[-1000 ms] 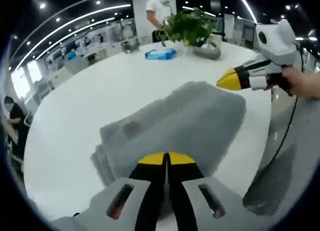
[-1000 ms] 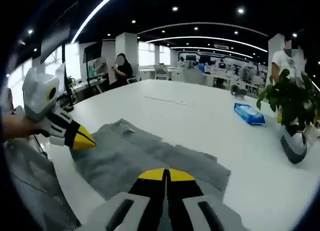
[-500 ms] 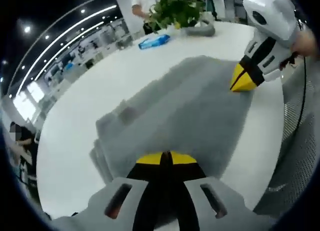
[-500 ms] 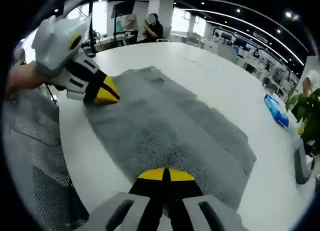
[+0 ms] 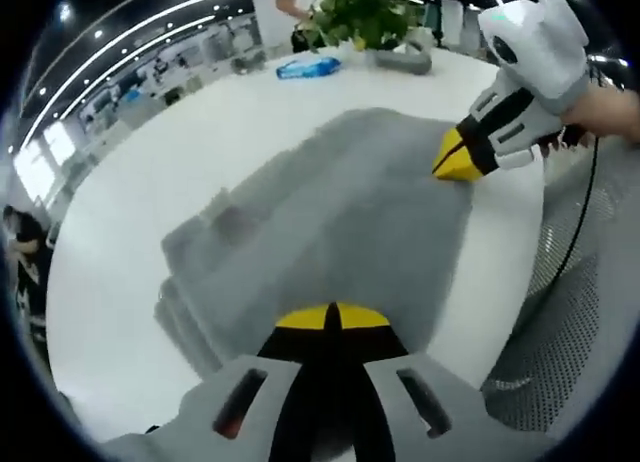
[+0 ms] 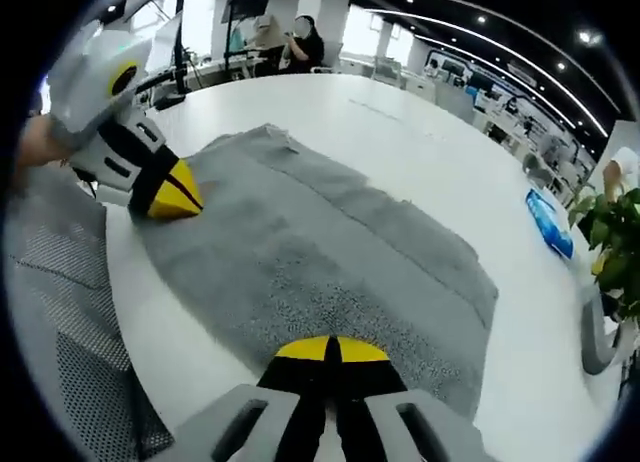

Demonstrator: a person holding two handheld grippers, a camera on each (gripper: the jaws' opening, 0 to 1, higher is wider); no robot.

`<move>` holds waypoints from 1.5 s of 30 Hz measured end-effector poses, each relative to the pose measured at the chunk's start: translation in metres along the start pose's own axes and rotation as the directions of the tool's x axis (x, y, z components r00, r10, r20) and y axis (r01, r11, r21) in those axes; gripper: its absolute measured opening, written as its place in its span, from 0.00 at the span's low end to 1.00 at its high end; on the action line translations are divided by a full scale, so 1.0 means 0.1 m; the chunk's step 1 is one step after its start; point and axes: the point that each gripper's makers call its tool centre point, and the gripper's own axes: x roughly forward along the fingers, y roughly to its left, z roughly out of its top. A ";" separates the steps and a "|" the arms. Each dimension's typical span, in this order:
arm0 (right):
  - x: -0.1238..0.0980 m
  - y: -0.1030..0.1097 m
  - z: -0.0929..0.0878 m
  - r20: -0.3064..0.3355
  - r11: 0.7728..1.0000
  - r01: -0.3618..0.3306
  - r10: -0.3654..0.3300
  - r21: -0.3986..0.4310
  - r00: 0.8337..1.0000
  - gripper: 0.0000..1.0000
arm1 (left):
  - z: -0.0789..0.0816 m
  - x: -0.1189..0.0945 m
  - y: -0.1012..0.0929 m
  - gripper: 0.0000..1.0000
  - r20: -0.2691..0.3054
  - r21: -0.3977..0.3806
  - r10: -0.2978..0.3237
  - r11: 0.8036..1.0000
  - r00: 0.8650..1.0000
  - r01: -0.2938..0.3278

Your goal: Open the folded towel by lifting each exposed corner and separating the folded layers until the towel lies flat within the target outline without major curled edges

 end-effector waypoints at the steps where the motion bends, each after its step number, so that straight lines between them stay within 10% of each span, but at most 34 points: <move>1: 0.01 -0.01 0.01 -0.006 1.000 -0.002 0.002 0.003 1.000 0.00 | -0.01 -0.01 -0.02 0.00 -0.004 0.002 -0.004 1.000 1.000 0.004; 45: 0.59 -0.39 0.62 -0.183 0.986 -0.083 0.055 -0.146 0.982 0.00 | 0.35 0.19 -1.02 0.00 -0.014 0.254 -0.202 0.947 0.979 0.198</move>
